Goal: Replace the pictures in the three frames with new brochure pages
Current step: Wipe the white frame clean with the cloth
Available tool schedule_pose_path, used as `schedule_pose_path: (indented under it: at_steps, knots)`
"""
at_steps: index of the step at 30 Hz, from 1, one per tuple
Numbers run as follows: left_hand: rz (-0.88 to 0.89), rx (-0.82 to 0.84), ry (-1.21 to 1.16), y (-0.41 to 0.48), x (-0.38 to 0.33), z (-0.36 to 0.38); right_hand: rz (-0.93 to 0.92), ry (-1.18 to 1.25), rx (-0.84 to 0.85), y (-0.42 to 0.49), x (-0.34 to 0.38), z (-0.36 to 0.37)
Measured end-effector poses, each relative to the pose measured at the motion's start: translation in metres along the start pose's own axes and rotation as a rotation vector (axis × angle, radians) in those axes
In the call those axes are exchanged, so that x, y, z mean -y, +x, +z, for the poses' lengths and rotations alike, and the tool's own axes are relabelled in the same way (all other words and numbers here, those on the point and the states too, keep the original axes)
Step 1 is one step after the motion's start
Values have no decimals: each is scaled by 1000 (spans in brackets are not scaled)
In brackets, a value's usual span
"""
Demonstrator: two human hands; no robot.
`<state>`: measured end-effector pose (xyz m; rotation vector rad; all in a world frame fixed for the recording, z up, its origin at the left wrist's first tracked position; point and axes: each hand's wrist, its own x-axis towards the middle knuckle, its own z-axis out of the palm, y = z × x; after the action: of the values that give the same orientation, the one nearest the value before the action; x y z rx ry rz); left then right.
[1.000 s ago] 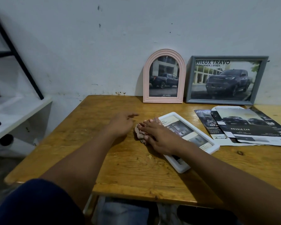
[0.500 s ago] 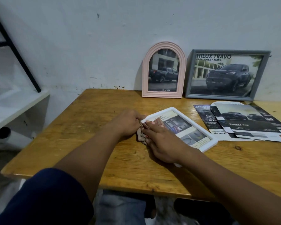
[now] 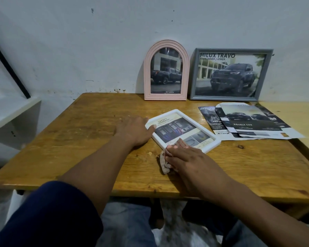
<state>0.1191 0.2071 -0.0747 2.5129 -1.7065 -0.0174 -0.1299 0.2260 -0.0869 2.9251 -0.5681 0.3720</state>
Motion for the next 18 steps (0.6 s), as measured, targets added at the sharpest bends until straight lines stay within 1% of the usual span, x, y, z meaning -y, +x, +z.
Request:
schedule_pose_path:
  at_steps: [2, 5, 6, 8, 10, 12, 14, 15, 16, 18]
  knots:
    - [-20, -28, 98, -3, -5, 4, -6, -36, -43, -12, -3, 3]
    - [-47, -68, 238, -11, -15, 6, 33, -29, -164, -26, -14, 6]
    - [-49, -81, 288, -15, -18, 5, 56, 17, -198, -29, -19, 6]
    - [-10, -130, 330, -19, -21, 6, 123, 218, -289, -31, -27, 1]
    - [113, -154, 263, -17, -18, 10, 315, 447, -348, -29, -34, -11]
    - [275, -115, 135, -13, -17, 16, 539, 580, -414, -23, -46, -20]
    - [371, -72, 65, -10, -24, 20, 728, 586, -493, -10, -64, -24]
    - [398, -58, 58, -8, -30, 22, 788, 558, -513, -2, -74, -24]
    - [421, -42, 57, -6, -36, 24, 824, 527, -509, 6, -84, -22]
    - [451, 9, 50, -5, -46, 27, 841, 513, -410, 21, -101, -11]
